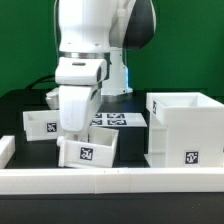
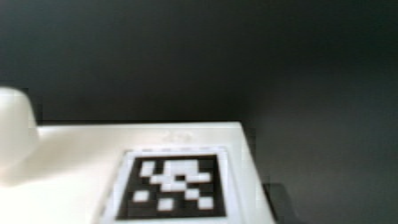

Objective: Assemble drawer

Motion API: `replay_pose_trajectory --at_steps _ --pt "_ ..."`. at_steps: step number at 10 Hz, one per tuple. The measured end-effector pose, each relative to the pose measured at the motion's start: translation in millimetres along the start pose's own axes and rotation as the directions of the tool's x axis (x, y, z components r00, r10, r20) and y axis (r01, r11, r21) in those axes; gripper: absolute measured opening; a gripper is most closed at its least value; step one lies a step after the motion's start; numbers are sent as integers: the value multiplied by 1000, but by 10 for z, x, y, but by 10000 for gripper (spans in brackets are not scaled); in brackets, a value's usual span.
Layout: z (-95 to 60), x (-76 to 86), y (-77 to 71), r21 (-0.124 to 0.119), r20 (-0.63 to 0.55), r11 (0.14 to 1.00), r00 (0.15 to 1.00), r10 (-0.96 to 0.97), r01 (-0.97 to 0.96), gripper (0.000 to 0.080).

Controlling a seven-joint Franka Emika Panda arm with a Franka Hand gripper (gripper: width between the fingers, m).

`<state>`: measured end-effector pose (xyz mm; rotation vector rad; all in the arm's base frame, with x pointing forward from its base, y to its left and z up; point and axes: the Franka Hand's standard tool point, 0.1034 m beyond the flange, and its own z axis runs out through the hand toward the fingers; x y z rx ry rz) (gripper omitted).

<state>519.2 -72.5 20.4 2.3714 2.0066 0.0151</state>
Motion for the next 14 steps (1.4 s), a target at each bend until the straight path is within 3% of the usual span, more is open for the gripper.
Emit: replay_pose_trajectory --at_steps 2,4,5,8,10,11,14 --pt "3 -134 1 7 -23 997 997 -74 74 42" --pt "15 -164 0 38 -72 993 991 -110 112 42" --pt "27 -185 28 42 -99 993 990 -106 110 42" --pt "80 40 84 46 -112 991 987 -117 123 42" --pt "70 180 129 35 -111 990 985 -134 139 42" --pt "67 175 142 23 -105 988 983 -148 151 42" --pt "75 167 135 25 -104 988 983 -148 152 42"
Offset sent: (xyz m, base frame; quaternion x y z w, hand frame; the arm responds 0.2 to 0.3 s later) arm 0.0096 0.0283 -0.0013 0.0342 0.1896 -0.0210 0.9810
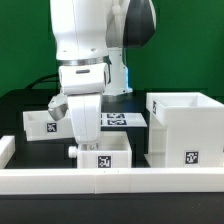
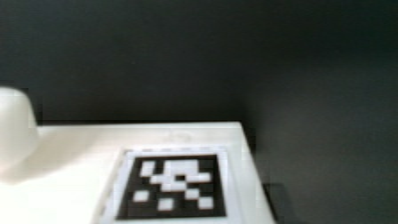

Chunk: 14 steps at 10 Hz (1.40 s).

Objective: Assemble drawer

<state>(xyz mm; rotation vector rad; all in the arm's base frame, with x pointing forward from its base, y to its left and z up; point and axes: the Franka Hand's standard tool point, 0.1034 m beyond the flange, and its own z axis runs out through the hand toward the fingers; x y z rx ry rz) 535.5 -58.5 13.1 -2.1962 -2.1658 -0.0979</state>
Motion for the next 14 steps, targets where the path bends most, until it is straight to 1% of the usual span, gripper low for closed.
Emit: replay_pose_trajectory --at_steps 1,3,5,9,12,14 --pt "0 55 14 -2 1 1000 1000 -7 7 42" --pt "-30 219 99 -11 3 1000 1000 -28 28 42" --pt "-12 322 106 -7 4 999 999 -38 38 42" --pt "3 318 97 -4 4 999 999 -37 37 42" --pt "31 441 111 6 8 998 998 -62 62 42" --pt "47 460 107 9 8 998 998 -61 61 42"
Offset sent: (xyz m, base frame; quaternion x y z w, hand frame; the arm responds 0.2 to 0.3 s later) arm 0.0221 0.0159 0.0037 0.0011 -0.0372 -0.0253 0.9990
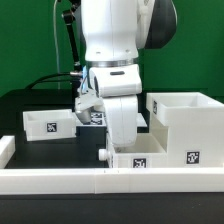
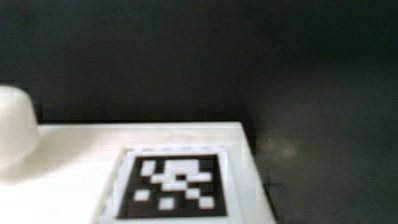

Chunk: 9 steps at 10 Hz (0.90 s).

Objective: Assemble drawer

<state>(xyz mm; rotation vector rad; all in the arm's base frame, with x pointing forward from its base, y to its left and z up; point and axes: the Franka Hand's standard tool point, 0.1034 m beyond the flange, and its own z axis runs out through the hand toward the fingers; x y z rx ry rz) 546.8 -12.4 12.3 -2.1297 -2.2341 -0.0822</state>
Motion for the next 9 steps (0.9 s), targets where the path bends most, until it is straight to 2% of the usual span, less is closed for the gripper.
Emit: replay_pose_trajectory --at_steps 3,5,9 --pt "6 -7 -10 2 0 1000 1000 1 -1 42" --pt "1 -13 -26 28 -1 1000 1000 2 -2 42" --pt "7 30 -27 21 1 1000 1000 -16 16 42"
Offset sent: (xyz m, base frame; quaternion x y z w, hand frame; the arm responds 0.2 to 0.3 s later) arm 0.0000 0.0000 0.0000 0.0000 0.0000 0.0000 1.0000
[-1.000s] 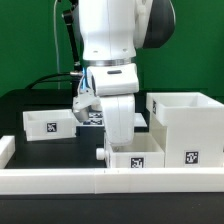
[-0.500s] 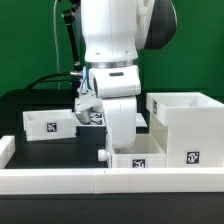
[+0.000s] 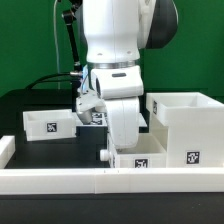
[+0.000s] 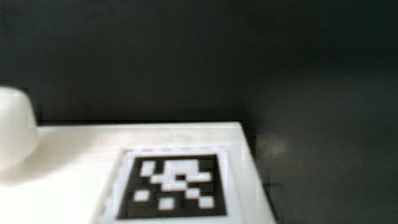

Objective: Assemble drawer

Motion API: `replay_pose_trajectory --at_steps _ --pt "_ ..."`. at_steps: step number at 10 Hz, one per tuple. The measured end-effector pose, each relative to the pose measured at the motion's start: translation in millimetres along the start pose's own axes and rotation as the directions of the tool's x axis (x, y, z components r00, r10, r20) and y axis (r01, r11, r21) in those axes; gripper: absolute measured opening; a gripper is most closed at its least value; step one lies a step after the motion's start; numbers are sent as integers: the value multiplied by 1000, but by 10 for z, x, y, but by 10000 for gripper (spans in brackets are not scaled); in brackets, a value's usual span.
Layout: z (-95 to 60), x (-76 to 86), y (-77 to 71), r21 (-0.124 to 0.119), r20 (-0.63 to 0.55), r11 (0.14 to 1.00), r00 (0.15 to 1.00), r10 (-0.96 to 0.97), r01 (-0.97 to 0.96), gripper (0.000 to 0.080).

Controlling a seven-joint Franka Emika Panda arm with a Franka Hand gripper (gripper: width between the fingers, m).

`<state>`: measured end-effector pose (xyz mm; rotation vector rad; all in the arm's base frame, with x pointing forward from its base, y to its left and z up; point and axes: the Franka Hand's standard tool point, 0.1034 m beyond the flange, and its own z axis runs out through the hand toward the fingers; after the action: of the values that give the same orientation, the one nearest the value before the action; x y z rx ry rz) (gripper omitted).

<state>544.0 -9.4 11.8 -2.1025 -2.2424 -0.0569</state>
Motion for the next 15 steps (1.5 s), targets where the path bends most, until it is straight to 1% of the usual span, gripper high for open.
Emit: replay_pose_trajectory --at_steps 8,10,13,15 --pt "1 44 4 2 -1 1000 1000 -8 8 42" --pt "-13 48 26 1 0 1000 1000 -8 8 42" --pt "5 133 31 3 -4 1000 1000 -4 4 42" --pt "1 157 37 2 -3 1000 1000 14 -14 42"
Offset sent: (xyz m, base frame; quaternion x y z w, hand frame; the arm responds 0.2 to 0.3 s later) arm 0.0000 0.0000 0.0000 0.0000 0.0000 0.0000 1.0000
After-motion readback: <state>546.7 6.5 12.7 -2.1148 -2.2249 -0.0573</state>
